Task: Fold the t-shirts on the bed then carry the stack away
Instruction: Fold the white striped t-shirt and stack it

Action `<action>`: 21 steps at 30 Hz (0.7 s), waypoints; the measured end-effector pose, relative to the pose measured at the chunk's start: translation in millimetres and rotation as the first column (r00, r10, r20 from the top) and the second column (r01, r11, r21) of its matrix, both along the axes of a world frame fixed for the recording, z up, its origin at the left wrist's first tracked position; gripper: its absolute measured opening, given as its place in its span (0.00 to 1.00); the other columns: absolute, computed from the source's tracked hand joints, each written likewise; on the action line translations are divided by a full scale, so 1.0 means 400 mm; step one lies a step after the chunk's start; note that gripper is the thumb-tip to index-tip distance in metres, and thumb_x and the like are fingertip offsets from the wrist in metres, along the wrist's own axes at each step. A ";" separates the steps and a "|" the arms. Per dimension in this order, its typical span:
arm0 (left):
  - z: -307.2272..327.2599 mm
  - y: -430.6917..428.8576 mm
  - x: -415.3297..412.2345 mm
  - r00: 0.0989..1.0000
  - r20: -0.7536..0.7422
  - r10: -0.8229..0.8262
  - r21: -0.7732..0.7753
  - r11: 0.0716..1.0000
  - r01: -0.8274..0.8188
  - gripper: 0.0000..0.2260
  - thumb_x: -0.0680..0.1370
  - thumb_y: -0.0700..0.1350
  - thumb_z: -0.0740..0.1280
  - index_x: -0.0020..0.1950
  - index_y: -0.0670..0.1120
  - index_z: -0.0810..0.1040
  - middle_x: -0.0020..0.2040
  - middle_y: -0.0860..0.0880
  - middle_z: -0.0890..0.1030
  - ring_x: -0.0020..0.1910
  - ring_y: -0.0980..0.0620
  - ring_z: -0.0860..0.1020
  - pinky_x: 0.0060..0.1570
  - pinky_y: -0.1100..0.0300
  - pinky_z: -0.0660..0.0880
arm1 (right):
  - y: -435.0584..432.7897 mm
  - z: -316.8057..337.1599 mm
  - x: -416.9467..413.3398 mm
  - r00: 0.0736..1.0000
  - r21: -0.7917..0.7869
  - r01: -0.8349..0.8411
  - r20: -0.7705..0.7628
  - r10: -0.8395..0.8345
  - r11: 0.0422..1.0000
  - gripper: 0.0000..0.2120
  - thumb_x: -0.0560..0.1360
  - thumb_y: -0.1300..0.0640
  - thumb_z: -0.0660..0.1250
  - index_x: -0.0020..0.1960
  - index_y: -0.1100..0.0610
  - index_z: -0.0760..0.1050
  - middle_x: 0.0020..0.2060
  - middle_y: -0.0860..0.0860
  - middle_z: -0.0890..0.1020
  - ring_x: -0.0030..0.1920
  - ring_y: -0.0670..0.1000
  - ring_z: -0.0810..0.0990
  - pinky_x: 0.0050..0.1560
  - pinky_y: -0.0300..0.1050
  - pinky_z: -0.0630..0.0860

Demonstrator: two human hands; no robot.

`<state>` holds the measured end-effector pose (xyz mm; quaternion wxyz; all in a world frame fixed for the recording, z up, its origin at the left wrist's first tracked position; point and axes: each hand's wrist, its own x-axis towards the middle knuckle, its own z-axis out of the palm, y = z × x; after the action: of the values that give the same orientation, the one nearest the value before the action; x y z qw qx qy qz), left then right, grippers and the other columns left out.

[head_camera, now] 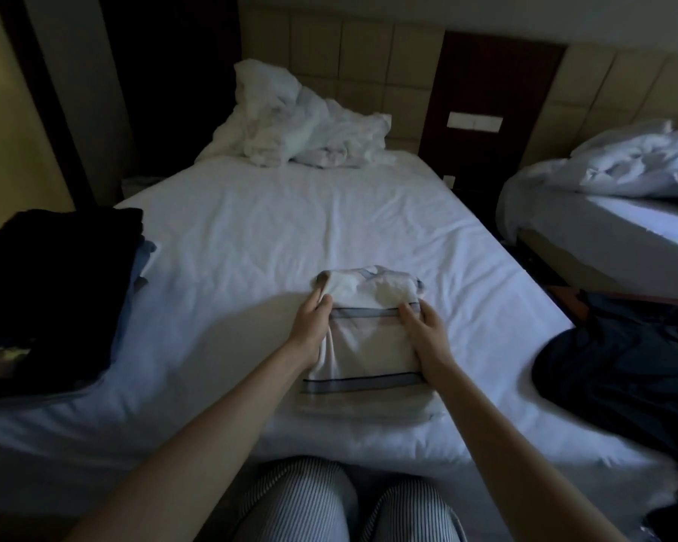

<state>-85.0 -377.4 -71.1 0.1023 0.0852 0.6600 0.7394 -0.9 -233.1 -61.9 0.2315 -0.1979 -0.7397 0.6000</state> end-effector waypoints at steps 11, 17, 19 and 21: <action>0.170 -0.357 -0.060 0.992 -0.124 0.033 -0.019 0.999 -0.035 0.23 0.80 0.34 0.58 0.73 0.50 0.66 0.66 0.57 0.68 0.60 0.60 0.70 0.49 0.74 0.72 | -0.309 0.140 -0.125 0.979 -0.065 -0.201 0.002 0.202 0.977 0.07 0.75 0.57 0.64 0.50 0.59 0.78 0.44 0.55 0.82 0.46 0.54 0.79 0.47 0.49 0.76; 0.316 -0.626 -0.149 0.953 -0.241 0.183 0.002 0.982 -0.188 0.22 0.80 0.34 0.58 0.72 0.52 0.66 0.72 0.52 0.66 0.67 0.50 0.69 0.64 0.59 0.69 | -0.536 0.247 -0.260 0.895 -0.053 -0.435 -0.131 0.426 0.899 0.21 0.74 0.53 0.65 0.66 0.54 0.71 0.58 0.51 0.76 0.57 0.52 0.75 0.56 0.47 0.75; 0.369 -0.737 -0.187 0.908 -0.321 0.271 -0.027 0.955 -0.294 0.23 0.80 0.34 0.58 0.72 0.52 0.67 0.72 0.51 0.67 0.67 0.50 0.70 0.61 0.61 0.69 | -0.620 0.291 -0.307 0.855 -0.006 -0.500 -0.161 0.492 0.866 0.25 0.76 0.54 0.65 0.71 0.53 0.63 0.60 0.47 0.70 0.59 0.48 0.71 0.58 0.40 0.70; 0.405 -0.841 -0.219 0.863 -0.361 0.354 -0.100 0.905 -0.413 0.23 0.79 0.35 0.61 0.72 0.52 0.67 0.70 0.50 0.69 0.64 0.50 0.71 0.59 0.62 0.69 | -0.702 0.316 -0.351 0.828 0.065 -0.540 -0.138 0.544 0.839 0.28 0.76 0.56 0.65 0.73 0.54 0.59 0.59 0.47 0.68 0.57 0.47 0.70 0.53 0.35 0.66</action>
<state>-172.7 -713.7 91.0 -0.1535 0.0667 0.7332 0.6591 -141.5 -513.8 64.3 0.1095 0.0686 -0.7528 0.6454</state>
